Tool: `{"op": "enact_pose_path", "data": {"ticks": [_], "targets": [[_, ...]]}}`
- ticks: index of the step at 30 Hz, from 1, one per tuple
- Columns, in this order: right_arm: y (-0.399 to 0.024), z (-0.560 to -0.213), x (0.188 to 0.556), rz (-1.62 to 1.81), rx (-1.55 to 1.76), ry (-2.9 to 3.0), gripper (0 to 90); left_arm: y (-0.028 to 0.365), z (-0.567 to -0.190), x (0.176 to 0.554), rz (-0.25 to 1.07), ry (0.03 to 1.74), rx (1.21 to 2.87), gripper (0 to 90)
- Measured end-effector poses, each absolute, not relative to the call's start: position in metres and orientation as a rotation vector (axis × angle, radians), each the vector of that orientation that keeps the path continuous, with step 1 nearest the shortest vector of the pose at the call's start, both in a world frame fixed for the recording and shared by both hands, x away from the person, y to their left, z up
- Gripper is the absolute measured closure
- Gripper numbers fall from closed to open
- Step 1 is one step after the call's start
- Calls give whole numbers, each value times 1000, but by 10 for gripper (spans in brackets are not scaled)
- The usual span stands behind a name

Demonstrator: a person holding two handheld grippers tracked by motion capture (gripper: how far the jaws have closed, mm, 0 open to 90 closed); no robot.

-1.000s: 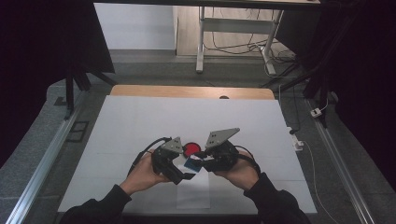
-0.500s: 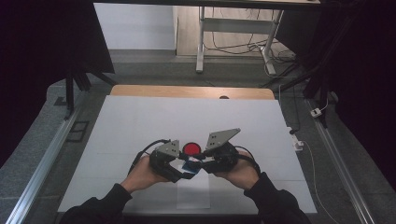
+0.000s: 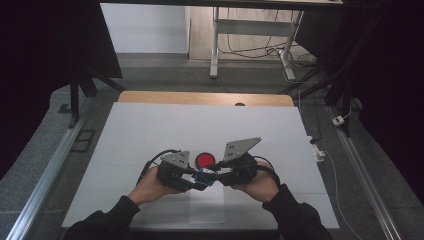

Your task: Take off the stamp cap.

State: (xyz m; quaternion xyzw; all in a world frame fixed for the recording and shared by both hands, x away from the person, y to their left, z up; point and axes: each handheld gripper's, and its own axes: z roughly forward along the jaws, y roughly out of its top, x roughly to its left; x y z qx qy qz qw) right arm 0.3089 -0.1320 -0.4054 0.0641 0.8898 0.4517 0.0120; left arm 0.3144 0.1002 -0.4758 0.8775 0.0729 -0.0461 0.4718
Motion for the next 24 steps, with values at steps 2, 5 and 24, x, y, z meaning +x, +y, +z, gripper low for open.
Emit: {"op": "enact_pose_path", "data": {"ticks": [2, 5, 24], "targets": [[-132, -405, 309, 1414, 187, 2776, 702, 101, -476, 315, -130, 173, 2143, 639], [-132, -405, 308, 1417, 172, 2775, 699, 102, -477, 316, -148, 171, 2143, 659], [-138, -403, 310, 1510, 168, 2751, 703, 107, -474, 323, -246, 197, 2075, 687]]}}
